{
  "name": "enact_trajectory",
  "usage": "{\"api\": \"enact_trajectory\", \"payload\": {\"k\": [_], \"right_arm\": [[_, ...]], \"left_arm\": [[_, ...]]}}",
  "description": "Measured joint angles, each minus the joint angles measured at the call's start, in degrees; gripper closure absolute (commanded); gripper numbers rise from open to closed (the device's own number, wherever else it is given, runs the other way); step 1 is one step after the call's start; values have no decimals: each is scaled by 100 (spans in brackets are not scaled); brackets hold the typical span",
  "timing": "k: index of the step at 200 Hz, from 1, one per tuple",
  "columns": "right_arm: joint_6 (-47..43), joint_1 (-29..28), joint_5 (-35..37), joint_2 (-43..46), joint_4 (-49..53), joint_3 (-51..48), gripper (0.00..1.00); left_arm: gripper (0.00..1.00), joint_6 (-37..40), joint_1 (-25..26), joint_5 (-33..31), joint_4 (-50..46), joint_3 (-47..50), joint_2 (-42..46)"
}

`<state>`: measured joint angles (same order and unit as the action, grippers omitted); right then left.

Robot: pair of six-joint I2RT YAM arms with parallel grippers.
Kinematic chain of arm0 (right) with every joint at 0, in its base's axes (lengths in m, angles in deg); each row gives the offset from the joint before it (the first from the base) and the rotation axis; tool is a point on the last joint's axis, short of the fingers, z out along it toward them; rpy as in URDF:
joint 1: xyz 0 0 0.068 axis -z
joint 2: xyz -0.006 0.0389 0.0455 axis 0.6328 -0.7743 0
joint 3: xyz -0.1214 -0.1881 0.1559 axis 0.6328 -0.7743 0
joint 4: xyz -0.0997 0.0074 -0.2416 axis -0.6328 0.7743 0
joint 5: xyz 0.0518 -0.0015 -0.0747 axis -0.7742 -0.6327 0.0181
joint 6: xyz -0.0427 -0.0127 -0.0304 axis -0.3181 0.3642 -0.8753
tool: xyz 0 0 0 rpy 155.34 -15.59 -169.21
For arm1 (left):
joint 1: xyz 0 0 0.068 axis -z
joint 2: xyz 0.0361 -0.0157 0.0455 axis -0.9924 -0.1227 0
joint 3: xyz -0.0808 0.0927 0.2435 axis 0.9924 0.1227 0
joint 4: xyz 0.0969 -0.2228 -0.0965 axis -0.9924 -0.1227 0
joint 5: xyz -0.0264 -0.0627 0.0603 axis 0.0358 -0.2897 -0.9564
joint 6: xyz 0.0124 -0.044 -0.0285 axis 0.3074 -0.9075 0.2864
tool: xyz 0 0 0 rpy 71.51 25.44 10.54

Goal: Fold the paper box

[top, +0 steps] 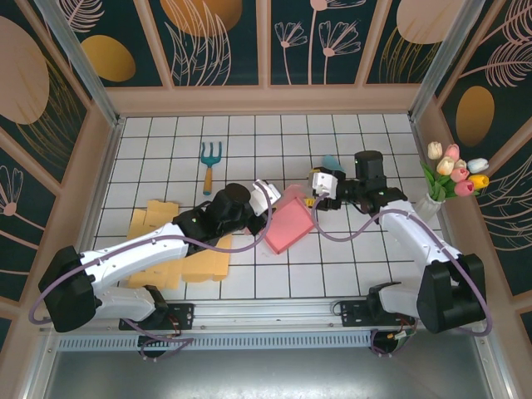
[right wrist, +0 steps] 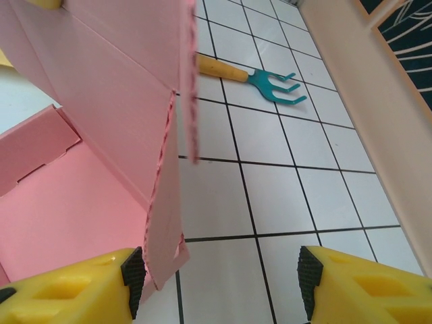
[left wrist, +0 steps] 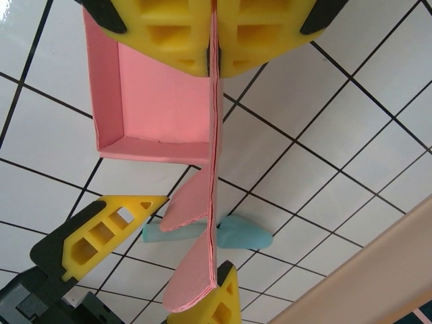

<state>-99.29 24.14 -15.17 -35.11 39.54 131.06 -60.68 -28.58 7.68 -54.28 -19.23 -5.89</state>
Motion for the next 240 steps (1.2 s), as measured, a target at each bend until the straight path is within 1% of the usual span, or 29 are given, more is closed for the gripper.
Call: {"api": "enact_trajectory", "payload": {"k": [18, 55, 84, 106, 137, 175, 195, 224, 240], "right_arm": [[-111, -4, -9, 0, 229, 116, 35], [-345, 7, 197, -2, 737, 619, 34], [-474, 31, 245, -35, 879, 841, 35], [-584, 28, 236, -289, 964, 1045, 35], [-706, 0, 240, -511, 1032, 1073, 35], [-767, -168, 146, -540, 1088, 1073, 35], [-826, -339, 61, -581, 1176, 1093, 36], [-890, -562, -20, -680, 1292, 1121, 42], [-905, -612, -96, -732, 1357, 1132, 47]], "left_arm": [[98, 0, 0, -2, 2, 7, 0], [98, 0, 0, -15, 44, 20, 0], [97, -2, 0, -11, 87, 31, 0], [97, -4, 0, -11, 94, 57, 9], [97, -4, 0, -13, 101, 61, 9], [97, -4, 0, -17, 107, 61, 9], [97, -4, 0, -17, 114, 74, 35], [97, -4, 0, 2, 120, 122, 109], [97, -4, 0, 9, 122, 142, 127]]}}
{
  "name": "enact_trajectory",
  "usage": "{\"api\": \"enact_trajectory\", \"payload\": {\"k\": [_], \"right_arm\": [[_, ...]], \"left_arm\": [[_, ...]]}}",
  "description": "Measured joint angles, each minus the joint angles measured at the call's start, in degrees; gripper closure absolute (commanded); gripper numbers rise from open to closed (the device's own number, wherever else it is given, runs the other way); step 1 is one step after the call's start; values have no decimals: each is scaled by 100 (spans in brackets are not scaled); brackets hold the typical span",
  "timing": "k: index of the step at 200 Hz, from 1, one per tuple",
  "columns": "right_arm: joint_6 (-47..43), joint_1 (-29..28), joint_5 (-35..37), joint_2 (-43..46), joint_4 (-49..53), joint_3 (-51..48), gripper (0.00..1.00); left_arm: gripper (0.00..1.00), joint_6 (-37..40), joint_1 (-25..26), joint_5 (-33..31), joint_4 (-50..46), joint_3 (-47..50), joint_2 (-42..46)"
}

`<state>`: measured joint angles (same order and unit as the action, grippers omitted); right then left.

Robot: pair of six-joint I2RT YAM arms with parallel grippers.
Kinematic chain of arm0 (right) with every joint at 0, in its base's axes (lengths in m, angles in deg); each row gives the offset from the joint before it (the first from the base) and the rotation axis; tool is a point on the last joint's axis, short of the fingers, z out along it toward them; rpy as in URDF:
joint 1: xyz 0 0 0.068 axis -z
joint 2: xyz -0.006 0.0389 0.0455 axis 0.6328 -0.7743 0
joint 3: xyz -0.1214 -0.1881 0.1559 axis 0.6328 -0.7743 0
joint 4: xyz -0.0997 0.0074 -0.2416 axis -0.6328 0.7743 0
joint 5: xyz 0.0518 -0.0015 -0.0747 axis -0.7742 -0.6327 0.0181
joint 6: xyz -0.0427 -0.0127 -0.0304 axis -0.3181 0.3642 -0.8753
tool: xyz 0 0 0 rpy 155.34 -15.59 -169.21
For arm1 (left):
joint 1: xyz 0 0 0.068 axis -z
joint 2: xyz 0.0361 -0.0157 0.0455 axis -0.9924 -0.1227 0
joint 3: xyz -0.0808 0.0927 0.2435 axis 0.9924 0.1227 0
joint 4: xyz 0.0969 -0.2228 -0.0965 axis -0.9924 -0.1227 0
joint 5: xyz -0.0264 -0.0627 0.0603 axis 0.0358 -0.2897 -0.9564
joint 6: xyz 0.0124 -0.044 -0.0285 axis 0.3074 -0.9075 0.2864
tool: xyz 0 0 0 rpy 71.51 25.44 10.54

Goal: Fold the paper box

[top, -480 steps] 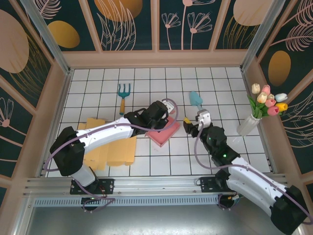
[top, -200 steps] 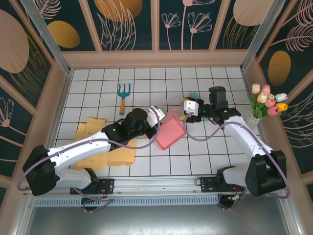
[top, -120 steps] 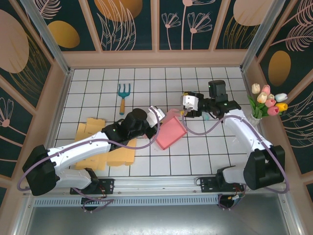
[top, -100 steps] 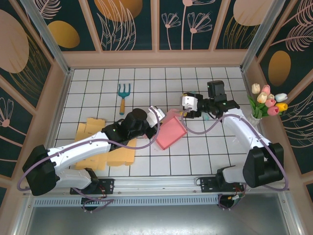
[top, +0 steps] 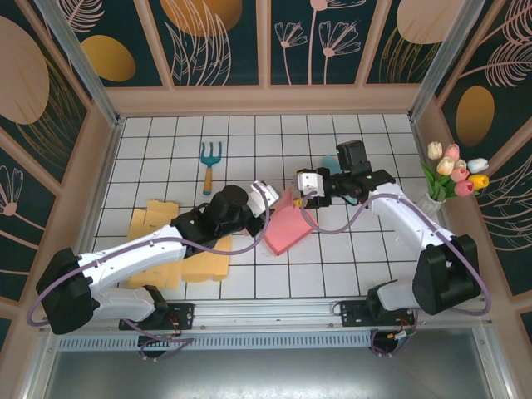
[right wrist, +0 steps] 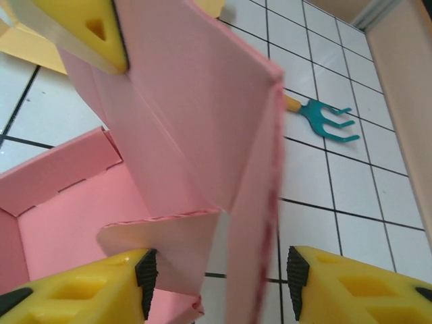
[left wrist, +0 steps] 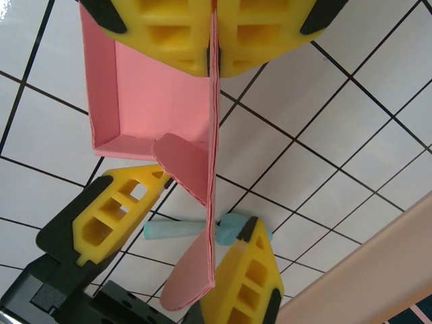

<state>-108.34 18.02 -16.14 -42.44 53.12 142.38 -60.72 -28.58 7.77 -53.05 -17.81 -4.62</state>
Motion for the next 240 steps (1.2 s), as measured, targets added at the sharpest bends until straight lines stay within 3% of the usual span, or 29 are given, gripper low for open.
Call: {"api": "enact_trajectory", "payload": {"k": [20, 73, 108, 153, 180, 196, 240], "right_arm": [[-59, -26, -101, -74, 105, 31, 53], [-249, -83, -328, -269, 372, 109, 54], [-474, -133, -507, -308, 557, 111, 60], [-632, -293, -501, -308, 667, 111, 77], [-699, -302, -450, -308, 678, 111, 87], [-702, -295, -457, -308, 673, 109, 94], [-518, -35, -739, -133, 197, -50, 98]], "left_arm": [[97, 0, 0, 39, 0, 22, 28], [96, 87, 44, 278, 0, 120, 118], [96, 192, 149, 343, 0, 155, 160], [96, 236, 160, 313, 0, 168, 162], [92, 238, 188, 107, 2, 184, 164], [82, 232, 221, -109, 31, 208, 186], [75, -278, 304, -883, 404, 400, 654]]}}
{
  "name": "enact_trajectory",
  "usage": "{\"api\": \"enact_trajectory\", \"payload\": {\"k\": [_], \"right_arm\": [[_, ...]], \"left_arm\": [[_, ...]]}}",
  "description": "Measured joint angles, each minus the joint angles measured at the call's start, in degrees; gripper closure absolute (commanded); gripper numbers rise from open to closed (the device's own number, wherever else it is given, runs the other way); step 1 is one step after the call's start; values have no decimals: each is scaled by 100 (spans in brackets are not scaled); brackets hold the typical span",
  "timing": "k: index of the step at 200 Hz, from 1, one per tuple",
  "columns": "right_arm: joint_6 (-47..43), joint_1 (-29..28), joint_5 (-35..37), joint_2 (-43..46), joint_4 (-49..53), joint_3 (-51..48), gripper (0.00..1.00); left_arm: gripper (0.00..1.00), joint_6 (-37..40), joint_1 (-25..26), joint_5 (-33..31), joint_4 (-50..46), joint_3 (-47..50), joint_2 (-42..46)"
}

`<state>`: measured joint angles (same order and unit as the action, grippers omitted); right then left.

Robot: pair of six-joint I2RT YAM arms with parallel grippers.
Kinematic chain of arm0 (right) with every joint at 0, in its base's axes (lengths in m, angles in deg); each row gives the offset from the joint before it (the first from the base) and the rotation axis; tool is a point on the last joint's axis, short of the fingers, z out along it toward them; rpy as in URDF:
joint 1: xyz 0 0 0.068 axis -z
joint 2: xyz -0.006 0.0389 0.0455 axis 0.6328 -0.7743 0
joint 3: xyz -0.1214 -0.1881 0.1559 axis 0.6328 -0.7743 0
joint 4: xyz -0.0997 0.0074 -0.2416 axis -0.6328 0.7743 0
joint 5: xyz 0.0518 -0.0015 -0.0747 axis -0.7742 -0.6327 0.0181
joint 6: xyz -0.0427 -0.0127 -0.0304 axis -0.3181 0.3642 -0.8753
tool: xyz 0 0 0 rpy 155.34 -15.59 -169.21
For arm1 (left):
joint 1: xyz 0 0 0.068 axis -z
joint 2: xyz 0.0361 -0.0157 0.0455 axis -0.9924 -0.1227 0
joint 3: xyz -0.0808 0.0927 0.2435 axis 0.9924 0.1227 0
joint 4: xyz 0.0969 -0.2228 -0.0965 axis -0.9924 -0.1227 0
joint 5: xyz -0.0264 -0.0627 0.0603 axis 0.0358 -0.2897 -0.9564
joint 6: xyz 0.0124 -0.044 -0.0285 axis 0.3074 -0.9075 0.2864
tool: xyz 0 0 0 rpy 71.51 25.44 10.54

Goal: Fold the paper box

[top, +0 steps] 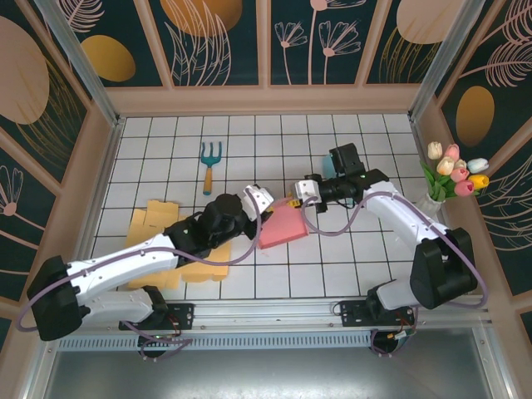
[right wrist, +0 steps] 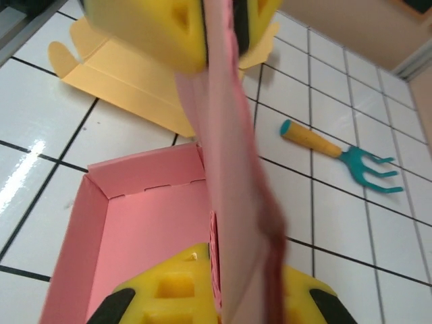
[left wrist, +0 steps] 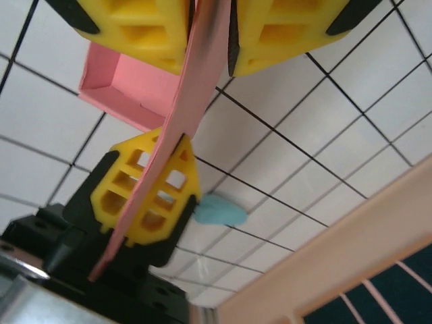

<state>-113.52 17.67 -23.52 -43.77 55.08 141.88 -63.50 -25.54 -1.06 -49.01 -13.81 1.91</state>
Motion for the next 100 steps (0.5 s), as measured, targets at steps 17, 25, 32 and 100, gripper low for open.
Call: {"api": "enact_trajectory", "payload": {"k": [17, 25, 32, 100], "right_arm": [[214, 243, 11, 164, -256, -127, 98], [345, 385, 70, 214, -382, -201, 97], [446, 492, 129, 238, -476, -260, 97], [1165, 741, 61, 297, -1187, -557, 98]], "left_arm": [[67, -339, 15, -557, 131, 133, 494], [66, -586, -11, -944, 166, 170, 785], [66, -846, -39, -1290, 181, 181, 1051], [64, -2798, -925, -2000, 339, 968, 2017]]}}
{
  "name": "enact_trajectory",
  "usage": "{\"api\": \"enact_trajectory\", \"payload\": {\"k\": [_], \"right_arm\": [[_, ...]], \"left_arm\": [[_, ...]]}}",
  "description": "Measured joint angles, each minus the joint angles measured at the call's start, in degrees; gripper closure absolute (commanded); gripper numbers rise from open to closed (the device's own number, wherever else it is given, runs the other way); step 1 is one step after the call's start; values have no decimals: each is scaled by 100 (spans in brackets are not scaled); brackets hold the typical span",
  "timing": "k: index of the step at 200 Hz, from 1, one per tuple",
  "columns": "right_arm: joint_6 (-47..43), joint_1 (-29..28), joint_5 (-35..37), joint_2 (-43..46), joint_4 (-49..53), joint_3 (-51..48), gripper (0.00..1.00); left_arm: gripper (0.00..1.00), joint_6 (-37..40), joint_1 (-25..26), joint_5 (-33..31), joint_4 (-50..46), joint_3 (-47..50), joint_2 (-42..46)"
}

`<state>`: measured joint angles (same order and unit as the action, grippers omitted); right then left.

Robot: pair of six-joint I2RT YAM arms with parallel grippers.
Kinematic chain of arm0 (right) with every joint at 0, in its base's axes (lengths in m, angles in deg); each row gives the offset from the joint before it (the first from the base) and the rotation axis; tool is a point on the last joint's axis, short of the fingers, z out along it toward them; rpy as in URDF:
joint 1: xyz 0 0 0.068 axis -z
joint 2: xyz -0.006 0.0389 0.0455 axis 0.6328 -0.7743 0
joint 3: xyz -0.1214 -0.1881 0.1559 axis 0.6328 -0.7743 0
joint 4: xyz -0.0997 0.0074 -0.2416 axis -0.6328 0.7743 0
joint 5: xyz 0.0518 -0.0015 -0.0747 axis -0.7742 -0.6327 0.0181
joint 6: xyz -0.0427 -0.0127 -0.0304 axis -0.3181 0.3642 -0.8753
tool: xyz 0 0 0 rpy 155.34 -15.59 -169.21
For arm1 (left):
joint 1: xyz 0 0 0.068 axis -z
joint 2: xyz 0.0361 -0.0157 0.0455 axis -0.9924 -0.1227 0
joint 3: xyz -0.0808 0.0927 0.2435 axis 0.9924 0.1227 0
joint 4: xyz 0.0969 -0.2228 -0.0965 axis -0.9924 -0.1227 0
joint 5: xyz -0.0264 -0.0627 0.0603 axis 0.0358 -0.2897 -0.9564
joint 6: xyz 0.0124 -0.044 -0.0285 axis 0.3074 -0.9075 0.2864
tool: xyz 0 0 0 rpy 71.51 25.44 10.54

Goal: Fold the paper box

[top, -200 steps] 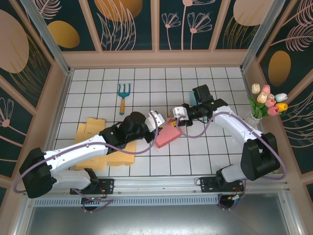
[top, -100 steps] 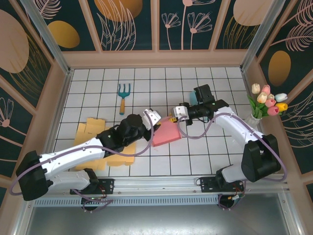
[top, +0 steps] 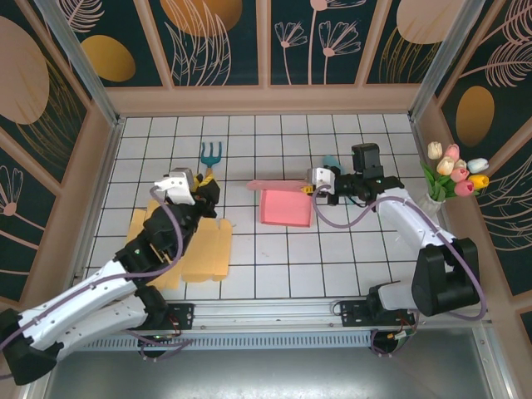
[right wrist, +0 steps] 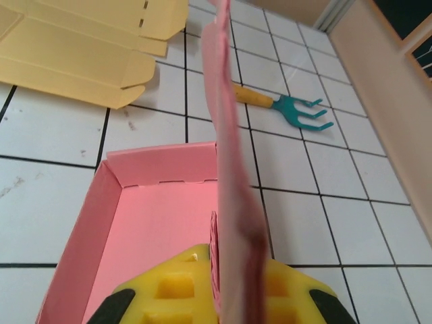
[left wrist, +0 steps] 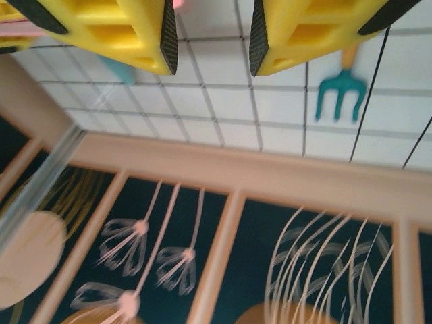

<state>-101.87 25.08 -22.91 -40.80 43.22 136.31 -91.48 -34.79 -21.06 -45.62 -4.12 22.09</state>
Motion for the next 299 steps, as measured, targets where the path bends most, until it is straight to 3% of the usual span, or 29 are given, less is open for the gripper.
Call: {"api": "enact_trajectory", "payload": {"k": [31, 46, 84, 151, 229, 279, 299], "right_arm": [[101, 0, -74, 142, -350, -339, 98], [120, 0, -131, 151, -433, -417, 98], [170, 0, -269, 151, -632, -424, 97], [400, 0, -229, 149, -1067, -470, 97], [479, -411, 306, 28, -1733, -787, 96], [459, -776, 726, -339, -2186, -994, 95], [402, -861, 800, -483, -2256, -1056, 89]], "left_arm": [[71, -527, -1117, 1095, 15, 114, -990], [75, -649, -1392, 1576, 33, -28, -1539], [77, -708, -1432, 2481, 280, -516, -2691], [88, -977, -1427, 3462, 828, -667, -3320], [90, -1261, -1366, 3928, 1279, -662, -3801], [89, -1257, -1377, 3709, 1294, -369, -3974], [89, -1220, -1377, 3598, 1296, -223, -4035]]}}
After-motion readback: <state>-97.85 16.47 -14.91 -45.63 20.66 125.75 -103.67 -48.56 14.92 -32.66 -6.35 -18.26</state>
